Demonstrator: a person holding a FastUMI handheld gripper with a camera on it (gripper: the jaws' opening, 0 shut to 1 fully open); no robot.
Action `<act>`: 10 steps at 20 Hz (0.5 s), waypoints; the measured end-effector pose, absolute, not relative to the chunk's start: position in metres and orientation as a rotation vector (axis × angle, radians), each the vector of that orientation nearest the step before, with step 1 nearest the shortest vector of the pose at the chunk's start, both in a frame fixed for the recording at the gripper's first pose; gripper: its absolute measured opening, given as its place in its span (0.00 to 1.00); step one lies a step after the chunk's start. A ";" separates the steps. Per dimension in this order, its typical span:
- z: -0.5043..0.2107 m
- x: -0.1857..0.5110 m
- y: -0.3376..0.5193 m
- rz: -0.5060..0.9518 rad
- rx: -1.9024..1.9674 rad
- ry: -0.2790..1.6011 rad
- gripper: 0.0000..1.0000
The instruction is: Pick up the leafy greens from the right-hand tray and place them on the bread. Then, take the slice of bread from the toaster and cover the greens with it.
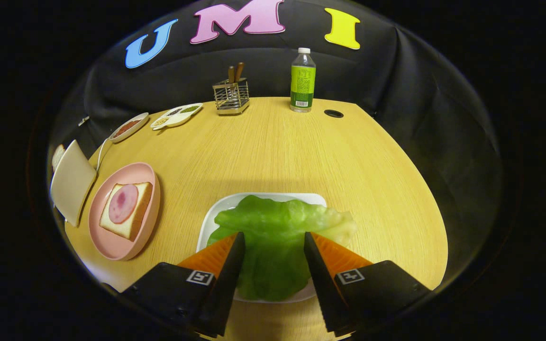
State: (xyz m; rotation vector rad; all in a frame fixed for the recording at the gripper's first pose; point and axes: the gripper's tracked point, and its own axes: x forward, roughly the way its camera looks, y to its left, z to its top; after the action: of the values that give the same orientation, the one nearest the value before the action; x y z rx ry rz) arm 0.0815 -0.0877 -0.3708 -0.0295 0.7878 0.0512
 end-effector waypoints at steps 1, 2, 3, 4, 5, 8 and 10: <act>-0.370 0.081 -0.087 0.058 -0.038 0.794 0.76; -0.371 0.081 -0.087 0.064 -0.041 0.799 0.76; -0.371 0.082 -0.087 0.069 -0.041 0.804 0.76; -0.371 0.082 -0.089 0.058 -0.031 0.806 0.59; -0.370 0.082 -0.088 0.060 -0.030 0.808 0.42; -0.369 0.080 -0.086 0.071 -0.029 0.820 0.28; -0.370 0.082 -0.085 0.078 -0.003 0.832 0.09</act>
State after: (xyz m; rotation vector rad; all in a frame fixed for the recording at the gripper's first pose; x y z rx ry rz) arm 0.0819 -0.0854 -0.3704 -0.0025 0.8324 0.0784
